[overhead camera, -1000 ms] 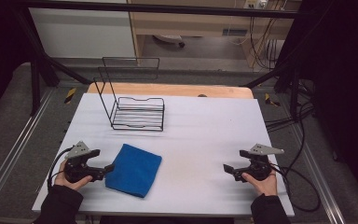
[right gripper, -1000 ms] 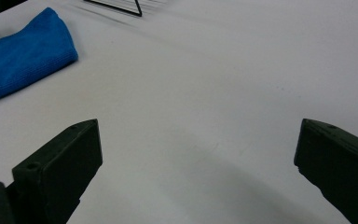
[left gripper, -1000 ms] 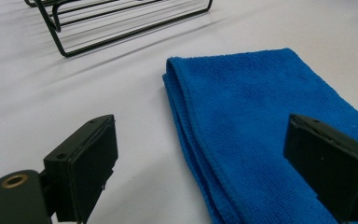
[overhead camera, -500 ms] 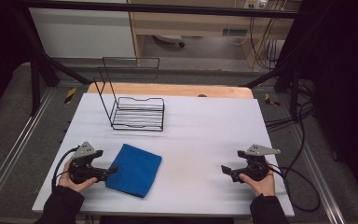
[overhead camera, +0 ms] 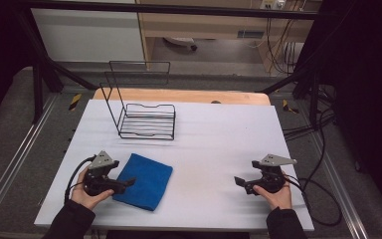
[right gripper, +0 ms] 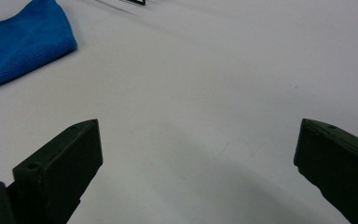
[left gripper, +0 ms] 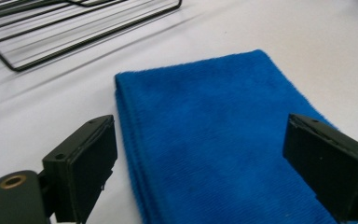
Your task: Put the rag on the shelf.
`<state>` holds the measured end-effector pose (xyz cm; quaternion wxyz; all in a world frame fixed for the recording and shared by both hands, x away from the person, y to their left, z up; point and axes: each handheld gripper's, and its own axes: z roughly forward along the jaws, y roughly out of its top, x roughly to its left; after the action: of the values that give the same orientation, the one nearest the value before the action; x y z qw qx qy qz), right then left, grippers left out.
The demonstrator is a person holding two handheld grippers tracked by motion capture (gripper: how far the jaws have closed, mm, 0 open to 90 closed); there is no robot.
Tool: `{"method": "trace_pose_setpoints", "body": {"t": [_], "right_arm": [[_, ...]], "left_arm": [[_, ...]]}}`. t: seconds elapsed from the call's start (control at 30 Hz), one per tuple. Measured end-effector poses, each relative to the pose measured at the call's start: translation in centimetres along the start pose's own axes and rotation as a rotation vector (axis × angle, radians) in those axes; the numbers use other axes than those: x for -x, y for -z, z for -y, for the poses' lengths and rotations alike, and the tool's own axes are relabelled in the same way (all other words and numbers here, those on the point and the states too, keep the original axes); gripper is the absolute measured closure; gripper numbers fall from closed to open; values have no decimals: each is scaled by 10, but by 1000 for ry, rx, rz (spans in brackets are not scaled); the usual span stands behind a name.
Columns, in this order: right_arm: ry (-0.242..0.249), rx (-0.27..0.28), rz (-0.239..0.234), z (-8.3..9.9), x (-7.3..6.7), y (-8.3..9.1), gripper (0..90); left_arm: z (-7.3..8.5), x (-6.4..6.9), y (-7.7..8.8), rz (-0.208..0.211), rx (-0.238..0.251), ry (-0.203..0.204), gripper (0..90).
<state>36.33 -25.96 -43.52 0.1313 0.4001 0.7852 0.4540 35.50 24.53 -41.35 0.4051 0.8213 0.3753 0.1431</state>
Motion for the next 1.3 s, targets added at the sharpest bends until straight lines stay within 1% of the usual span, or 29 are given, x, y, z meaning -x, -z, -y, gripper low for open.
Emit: {"method": "trace_pose_setpoints", "body": {"t": [0.03,0.07,0.13,0.17,0.2,0.23,0.27,0.3,0.33,0.37,0.4,0.43,0.5,0.53,0.57,0.63,0.67,0.73,0.8,0.83,0.9,0.93,0.97,1.0,1.03,1.1,1.2,1.23,1.3], "right_arm": [[3,-1,0,0,0,0,16],[3,-2,1,0,0,0,16],[5,-8,5,0,0,-1,16],[5,-8,5,0,-1,-1,16],[2,-10,4,0,-1,-1,16],[1,-11,4,0,-1,-1,16],[1,-10,4,0,-1,-1,16],[1,-10,4,0,-1,-1,16],[1,-10,5,0,-1,-1,16],[2,-11,6,0,-1,-1,16],[2,-12,6,0,-1,-1,16],[2,-12,5,0,-1,-2,15],[7,-11,6,0,-1,-2,15],[7,-11,6,0,-1,-2,15],[7,-10,4,0,-1,-2,15],[8,-11,6,0,-1,-2,16],[10,-12,6,0,-1,-2,16],[9,-14,6,0,-1,-2,16],[11,-12,5,0,-1,-3,16],[12,-12,4,0,-1,-3,16],[12,-13,3,0,-1,-3,16],[11,-14,3,0,-1,-3,15],[11,-15,2,0,-1,-3,16],[11,-15,2,0,-2,-3,16],[11,-16,2,0,-2,-3,16],[12,-17,2,0,-2,-4,16],[11,-18,-1,0,-2,-4,16],[7,-20,-2,0,-2,-4,16],[6,-17,-2,0,-2,-4,16]], "left_arm": [[-4,6,-2,-1,-1,-12,110],[-4,6,-2,-1,-1,-12,117],[-10,14,-6,6,-7,-19,128],[-14,20,-9,10,-19,-31,133],[-14,20,-9,10,-19,-31,136],[-18,27,-13,8,-32,-53,139],[-18,27,-13,8,-32,-53,145],[-22,34,-17,13,-44,-65,149],[-24,38,-19,14,-52,-69,150],[-24,38,-19,14,-52,-69,159],[-27,42,-23,22,-59,-66,173],[-27,42,-23,22,-59,-66,184],[-30,49,-29,27,-66,-72,221],[-31,52,-31,30,-69,-76,221],[-32,55,-34,35,-72,-77,276],[-33,62,-40,50,-90,-80,319],[-34,68,-45,56,-107,-84,340],[-33,74,-50,66,-123,-76,377],[-32,76,-52,71,-128,-74,427],[-31,79,-56,77,-141,-67,456],[-28,81,-59,84,-156,-57,496],[-27,82,-60,82,-170,-61,515],[-27,82,-60,82,-170,-61,538],[-25,82,-62,75,-169,-59,563],[-23,84,-64,63,-177,-68,589],[-20,86,-66,56,-187,-82,621],[-19,88,-68,52,-193,-89,647],[-17,89,-70,43,-194,-97,649],[-16,90,-71,38,-189,-93,649]]}}
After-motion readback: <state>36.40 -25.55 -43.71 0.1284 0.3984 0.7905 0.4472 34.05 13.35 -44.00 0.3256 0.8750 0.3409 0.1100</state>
